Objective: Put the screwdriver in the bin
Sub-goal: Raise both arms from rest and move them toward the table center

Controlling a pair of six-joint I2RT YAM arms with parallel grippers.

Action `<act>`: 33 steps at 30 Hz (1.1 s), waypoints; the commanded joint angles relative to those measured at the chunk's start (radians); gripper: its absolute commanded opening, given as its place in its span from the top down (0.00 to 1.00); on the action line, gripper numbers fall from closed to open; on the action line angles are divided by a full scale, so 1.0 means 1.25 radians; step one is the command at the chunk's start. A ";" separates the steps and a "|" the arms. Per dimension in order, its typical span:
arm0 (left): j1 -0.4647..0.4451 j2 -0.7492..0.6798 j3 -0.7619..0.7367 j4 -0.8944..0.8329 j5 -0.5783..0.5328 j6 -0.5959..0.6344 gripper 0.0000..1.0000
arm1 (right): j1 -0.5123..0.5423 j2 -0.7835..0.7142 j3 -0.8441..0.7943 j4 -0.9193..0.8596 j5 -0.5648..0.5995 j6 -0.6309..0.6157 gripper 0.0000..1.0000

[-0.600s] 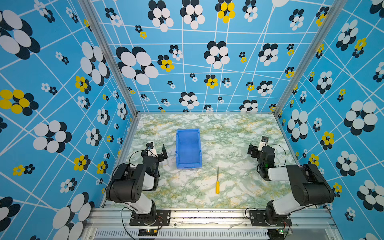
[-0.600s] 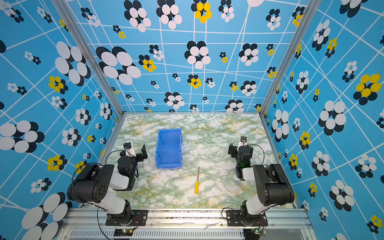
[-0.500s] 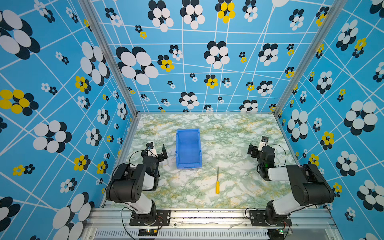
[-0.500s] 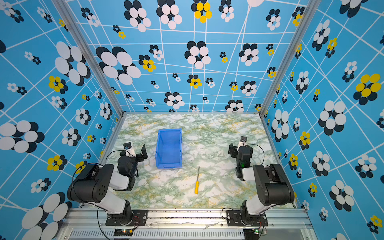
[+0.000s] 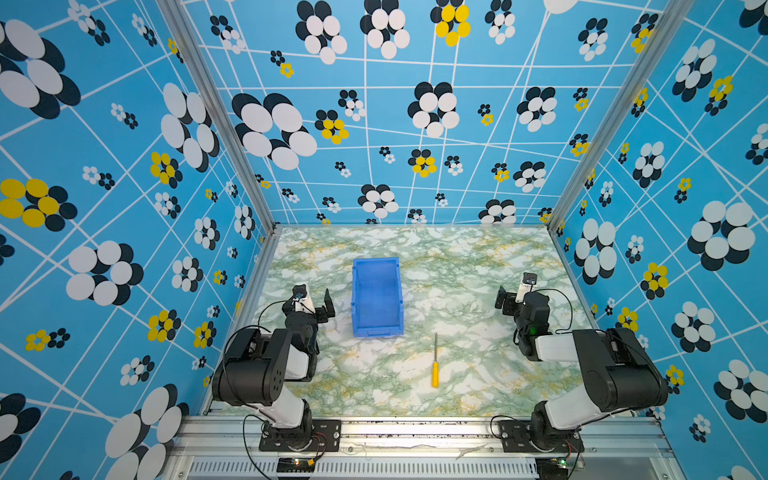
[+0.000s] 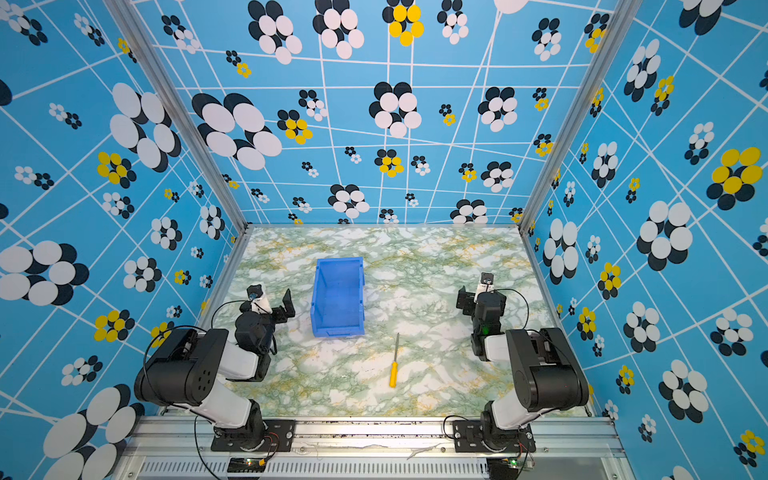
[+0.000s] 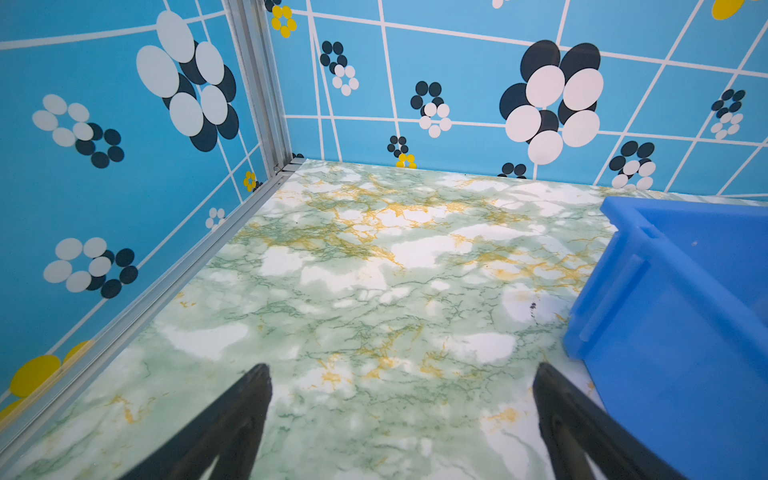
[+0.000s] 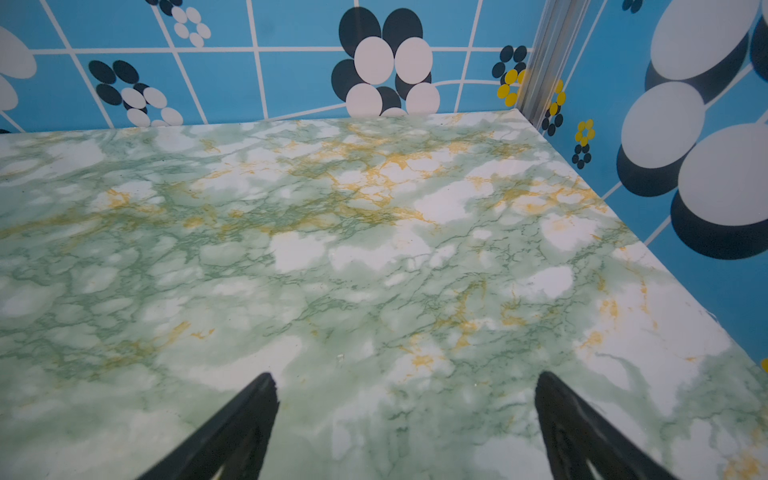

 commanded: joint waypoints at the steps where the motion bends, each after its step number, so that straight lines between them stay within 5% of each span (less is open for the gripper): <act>1: -0.003 0.011 -0.009 0.020 -0.006 0.010 0.01 | -0.005 -0.009 0.014 -0.015 -0.012 -0.005 0.01; 8: -0.003 0.010 -0.011 0.020 -0.011 0.007 0.01 | -0.005 -0.008 0.013 -0.014 -0.012 -0.005 0.01; 13: -0.005 -0.033 0.048 -0.142 0.225 0.094 0.01 | -0.007 -0.008 0.016 -0.020 -0.018 -0.002 0.01; 16: -0.014 -0.025 0.044 -0.120 0.222 0.102 0.01 | 0.000 -0.042 0.004 -0.015 0.037 0.003 0.01; 19: -0.005 -0.063 0.039 -0.143 0.241 0.099 0.01 | 0.000 -0.135 0.046 -0.198 0.089 0.009 0.01; 24: -0.005 -0.239 0.128 -0.501 0.298 0.121 0.01 | 0.002 -0.299 0.120 -0.462 0.114 0.061 0.01; 28: -0.010 -0.331 0.185 -0.710 0.297 0.150 0.01 | 0.002 -0.416 0.248 -0.826 0.119 0.310 0.01; 31: -0.009 -0.355 0.247 -0.884 0.257 0.190 0.01 | 0.002 -0.481 0.227 -0.858 -0.080 0.303 0.01; 33: -0.010 -0.371 0.284 -0.977 0.229 0.216 0.01 | 0.002 -0.521 0.206 -0.869 -0.130 0.327 0.01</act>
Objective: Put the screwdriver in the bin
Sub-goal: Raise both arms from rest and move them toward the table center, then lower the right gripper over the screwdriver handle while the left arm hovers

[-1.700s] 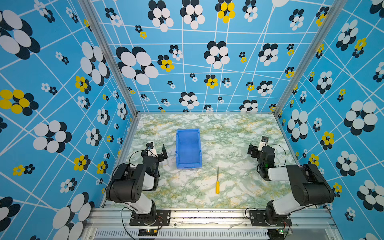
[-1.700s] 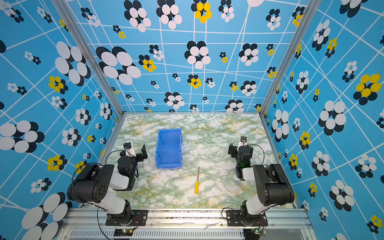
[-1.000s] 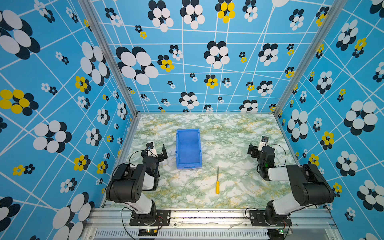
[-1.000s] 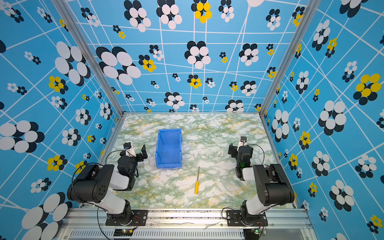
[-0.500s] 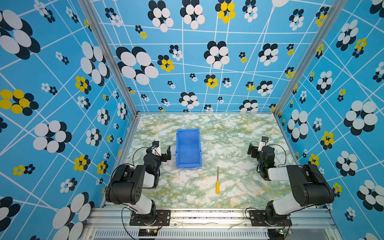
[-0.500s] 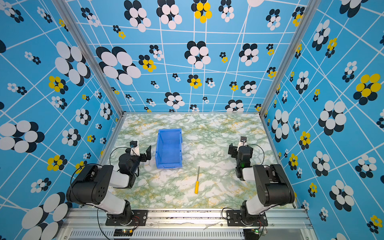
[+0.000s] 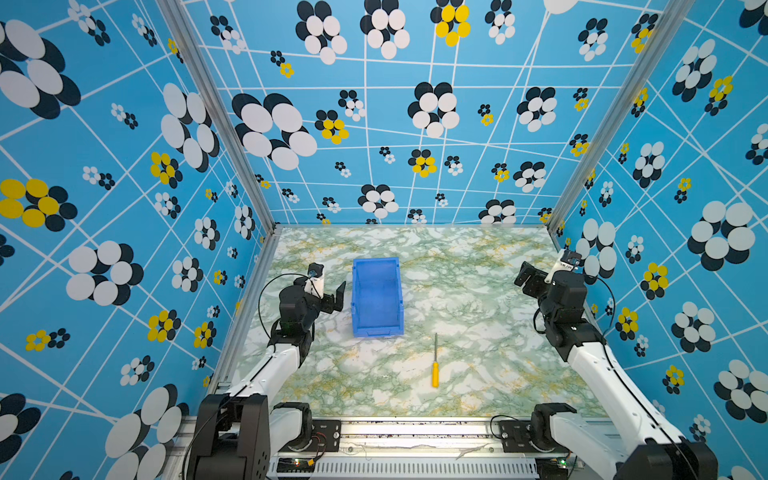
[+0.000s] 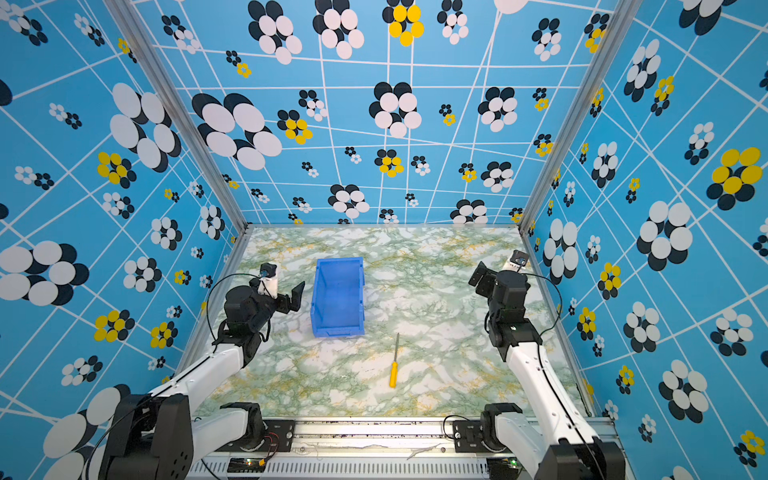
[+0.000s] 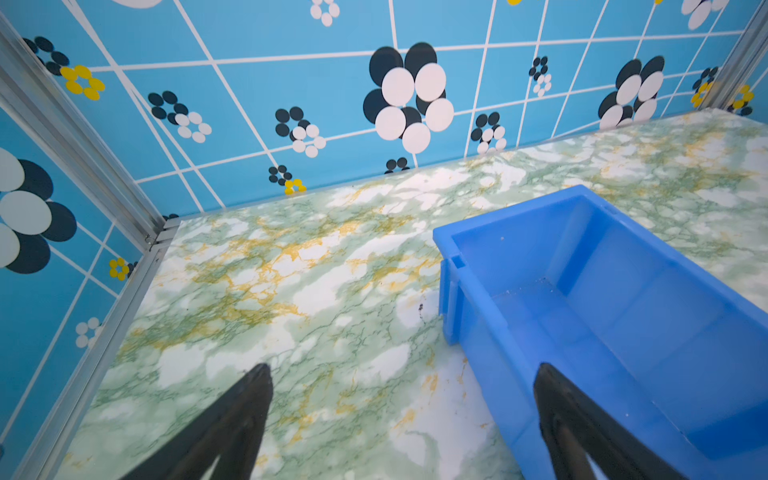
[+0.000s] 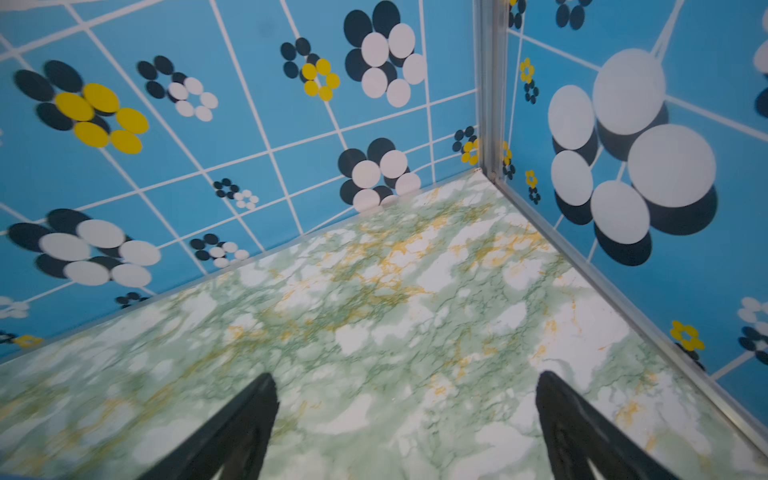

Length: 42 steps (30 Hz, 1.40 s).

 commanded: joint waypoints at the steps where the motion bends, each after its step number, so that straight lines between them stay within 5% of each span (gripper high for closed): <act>1: -0.001 -0.030 0.066 -0.297 -0.043 0.065 0.01 | 0.002 -0.042 -0.021 -0.197 -0.132 0.095 0.01; 5: -0.001 -0.083 0.177 -0.536 -0.090 0.088 0.01 | 0.040 -0.070 0.018 -0.336 -0.159 0.108 0.05; 13: -0.008 -0.117 0.380 -0.823 -0.083 0.056 0.01 | 0.393 0.090 0.129 -0.561 -0.020 0.137 0.14; 20: -0.016 -0.092 0.525 -0.983 0.012 0.005 0.01 | 0.583 0.195 0.128 -0.579 -0.054 0.224 0.27; 26: -0.045 -0.095 0.564 -1.032 0.044 0.011 0.01 | 0.701 0.263 0.141 -0.547 -0.066 0.293 0.29; 42: -0.068 -0.114 0.548 -1.047 0.070 0.024 0.01 | 0.856 0.513 0.254 -0.556 -0.056 0.359 0.36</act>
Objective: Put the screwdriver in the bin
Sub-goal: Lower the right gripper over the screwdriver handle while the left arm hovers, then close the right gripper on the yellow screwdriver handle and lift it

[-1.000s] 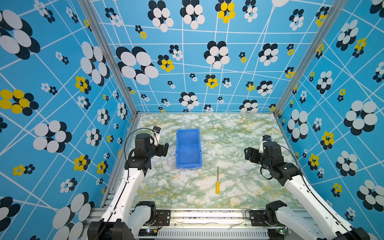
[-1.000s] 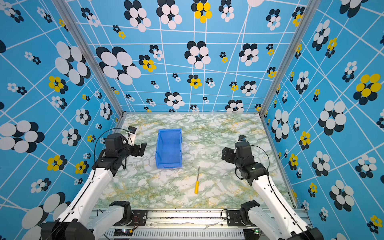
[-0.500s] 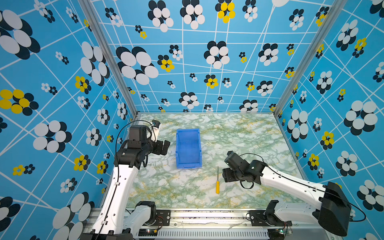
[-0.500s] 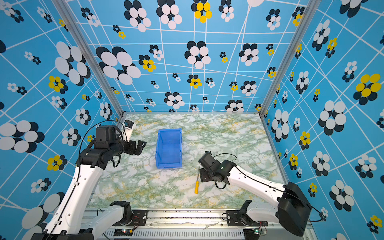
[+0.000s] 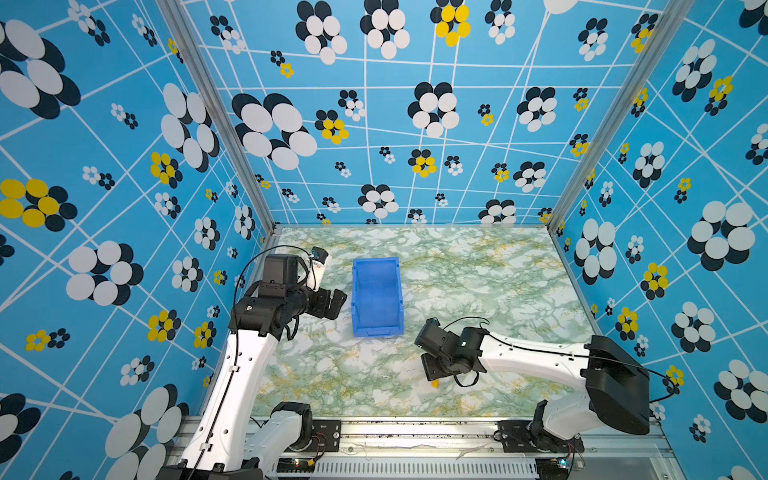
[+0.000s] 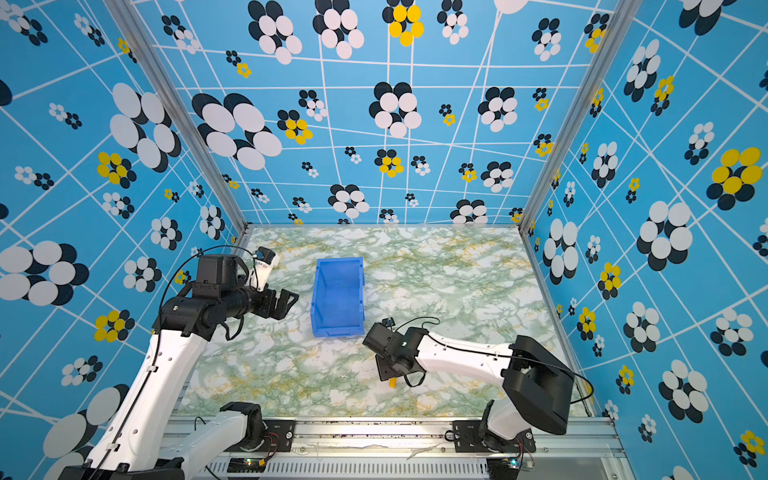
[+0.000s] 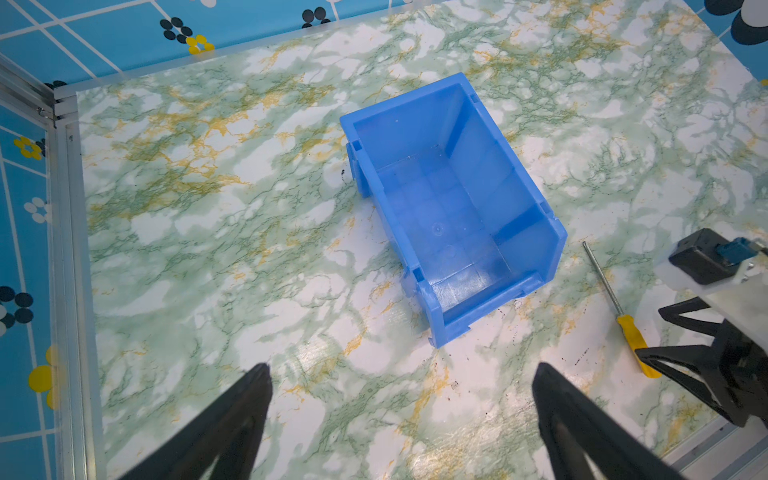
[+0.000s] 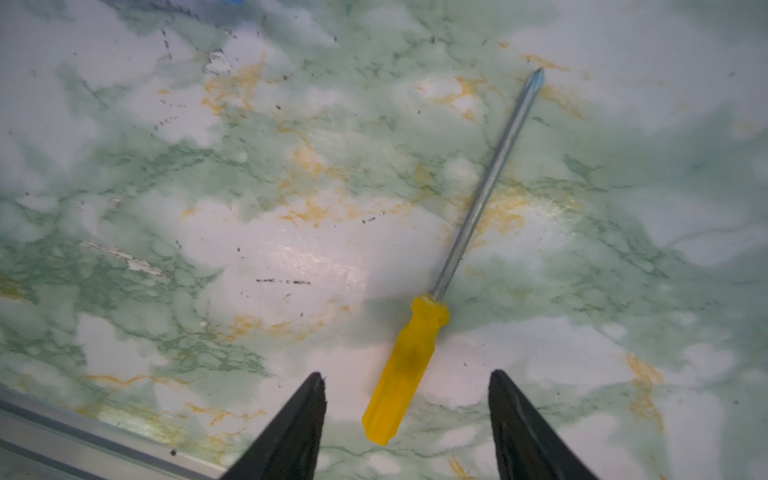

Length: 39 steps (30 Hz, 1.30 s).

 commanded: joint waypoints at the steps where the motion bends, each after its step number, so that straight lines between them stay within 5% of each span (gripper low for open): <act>1: -0.009 -0.015 0.002 -0.010 0.021 0.004 0.01 | 0.034 0.036 0.046 -0.052 0.037 0.025 0.36; 23: -0.018 -0.014 -0.008 -0.018 0.064 0.000 0.01 | 0.049 0.060 -0.057 0.004 0.043 0.099 0.50; 30: -0.083 -0.010 -0.042 -0.056 0.127 0.112 0.01 | 0.049 0.045 -0.083 0.015 0.051 0.110 0.54; 39: -0.113 0.002 -0.056 -0.076 0.142 0.140 0.01 | 0.049 0.036 -0.104 0.031 0.050 0.120 0.64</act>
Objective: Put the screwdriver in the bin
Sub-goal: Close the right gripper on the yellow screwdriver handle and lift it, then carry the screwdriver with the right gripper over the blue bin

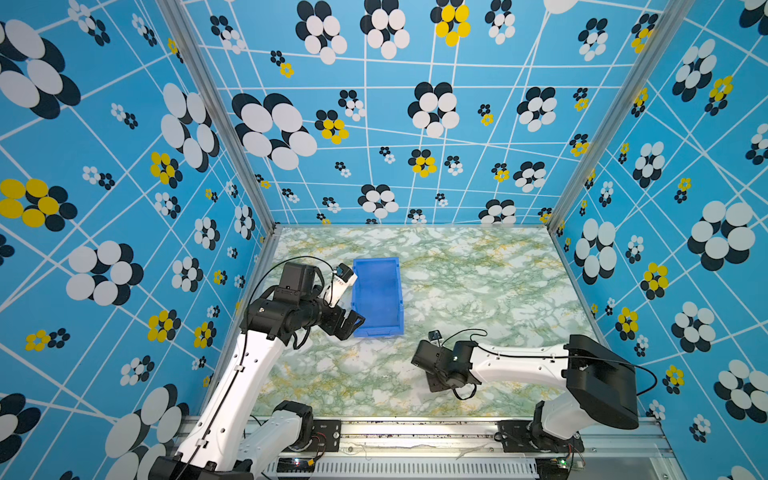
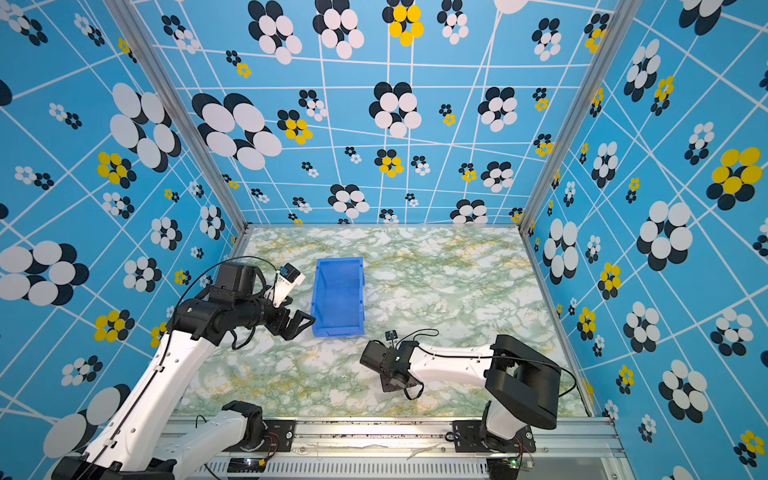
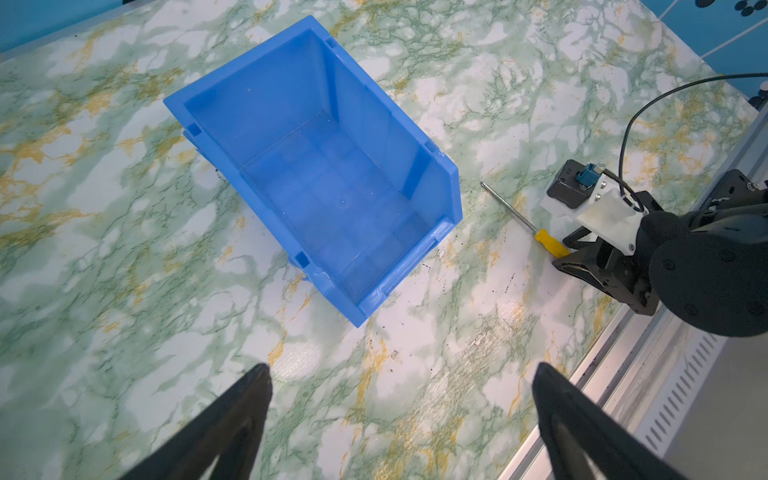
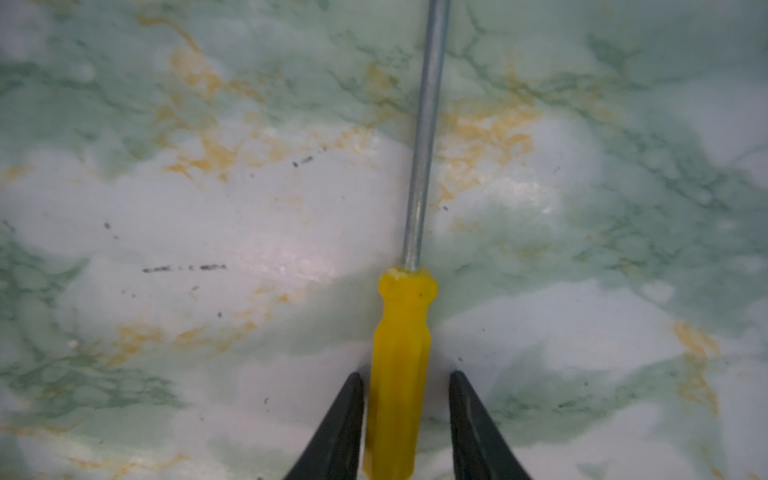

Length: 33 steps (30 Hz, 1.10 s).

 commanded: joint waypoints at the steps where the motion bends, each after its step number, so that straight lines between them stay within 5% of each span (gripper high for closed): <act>1: -0.016 0.004 -0.014 -0.019 0.023 0.037 0.01 | 0.000 0.014 -0.024 -0.003 0.002 0.015 0.65; 12: -0.030 0.010 -0.016 -0.026 0.020 0.051 0.01 | -0.001 0.013 -0.014 -0.008 0.000 -0.002 0.82; 33: -0.035 0.027 -0.030 -0.020 -0.020 0.060 0.01 | -0.086 -0.142 0.055 -0.100 0.038 -0.108 0.83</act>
